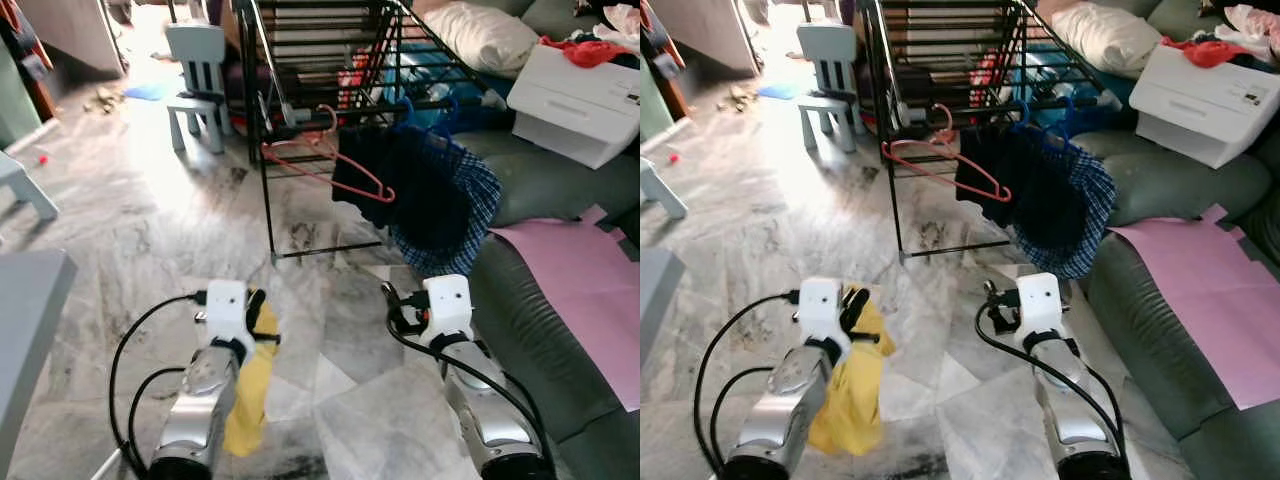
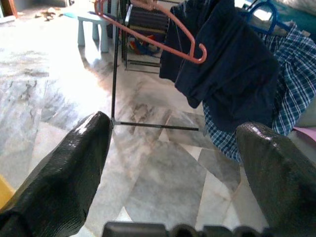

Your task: Hang hanger

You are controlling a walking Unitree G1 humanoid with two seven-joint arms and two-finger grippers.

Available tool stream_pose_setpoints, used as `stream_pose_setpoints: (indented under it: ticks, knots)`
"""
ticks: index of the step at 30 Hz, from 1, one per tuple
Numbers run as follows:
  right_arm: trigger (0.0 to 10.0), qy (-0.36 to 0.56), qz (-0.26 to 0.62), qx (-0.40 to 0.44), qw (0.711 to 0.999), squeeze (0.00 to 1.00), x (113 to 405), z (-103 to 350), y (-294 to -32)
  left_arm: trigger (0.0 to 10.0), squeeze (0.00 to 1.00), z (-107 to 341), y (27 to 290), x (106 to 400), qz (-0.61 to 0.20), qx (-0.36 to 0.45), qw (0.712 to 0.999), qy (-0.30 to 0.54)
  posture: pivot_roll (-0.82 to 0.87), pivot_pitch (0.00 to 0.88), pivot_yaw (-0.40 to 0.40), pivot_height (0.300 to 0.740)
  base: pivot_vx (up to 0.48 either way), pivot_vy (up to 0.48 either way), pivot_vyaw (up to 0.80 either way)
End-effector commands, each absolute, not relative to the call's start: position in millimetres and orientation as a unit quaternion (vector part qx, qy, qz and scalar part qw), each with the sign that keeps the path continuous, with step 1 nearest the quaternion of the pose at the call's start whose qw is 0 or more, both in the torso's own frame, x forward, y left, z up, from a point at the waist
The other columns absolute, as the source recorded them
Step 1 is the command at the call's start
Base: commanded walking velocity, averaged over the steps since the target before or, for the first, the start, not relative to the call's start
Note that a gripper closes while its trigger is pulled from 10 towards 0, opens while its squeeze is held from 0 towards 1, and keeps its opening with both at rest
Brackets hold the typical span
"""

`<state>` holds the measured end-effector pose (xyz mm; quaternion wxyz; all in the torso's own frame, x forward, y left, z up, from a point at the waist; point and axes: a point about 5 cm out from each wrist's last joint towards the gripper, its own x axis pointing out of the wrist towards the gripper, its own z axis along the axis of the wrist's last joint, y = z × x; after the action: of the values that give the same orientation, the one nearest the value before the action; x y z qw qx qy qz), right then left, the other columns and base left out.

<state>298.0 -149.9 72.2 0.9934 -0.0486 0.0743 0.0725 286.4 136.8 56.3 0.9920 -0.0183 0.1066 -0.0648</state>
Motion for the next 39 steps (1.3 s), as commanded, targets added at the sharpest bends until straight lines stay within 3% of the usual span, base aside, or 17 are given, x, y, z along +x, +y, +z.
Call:
stream_pose_setpoints:
  ticks: [1,3,10,16,28,39]
  knots:
    - [10.0,0.074,0.068,-0.045,0.994,0.00,300.1,73.2,-152.3,10.0,0.00,66.5,136.8,287.8,-0.079,0.000,0.995,0.058,0.00,0.022,-0.034,0.740,0.000,0.000,0.00]
    - [10.0,0.074,0.069,-0.044,0.994,0.00,301.9,73.5,-151.1,10.0,0.00,62.1,145.9,286.6,-0.059,0.026,0.996,0.068,0.01,0.022,-0.030,0.740,0.000,0.000,0.00]
    - [10.0,0.070,0.076,-0.036,0.994,0.00,303.7,75.4,-145.7,10.0,0.00,64.4,151.0,286.3,-0.056,-0.007,0.997,0.059,0.02,0.016,-0.038,0.740,0.000,0.000,0.00]
    - [10.0,0.065,0.083,-0.042,0.994,0.00,305.1,77.8,-146.8,10.0,0.00,68.6,146.9,283.9,-0.026,-0.056,0.997,0.048,0.02,0.019,-0.055,0.740,0.000,0.000,0.00]
    - [10.0,0.054,0.083,-0.042,0.994,0.00,301.3,77.7,-143.0,10.0,0.00,67.4,133.0,281.6,-0.063,-0.075,0.994,0.050,0.03,0.028,-0.060,0.740,0.000,0.000,0.00]
    - [10.0,0.048,0.080,-0.037,0.995,0.00,301.5,81.7,-146.0,10.0,0.00,75.0,124.0,291.0,-0.093,-0.090,0.991,0.040,0.00,0.037,-0.040,0.740,0.359,0.000,0.00]
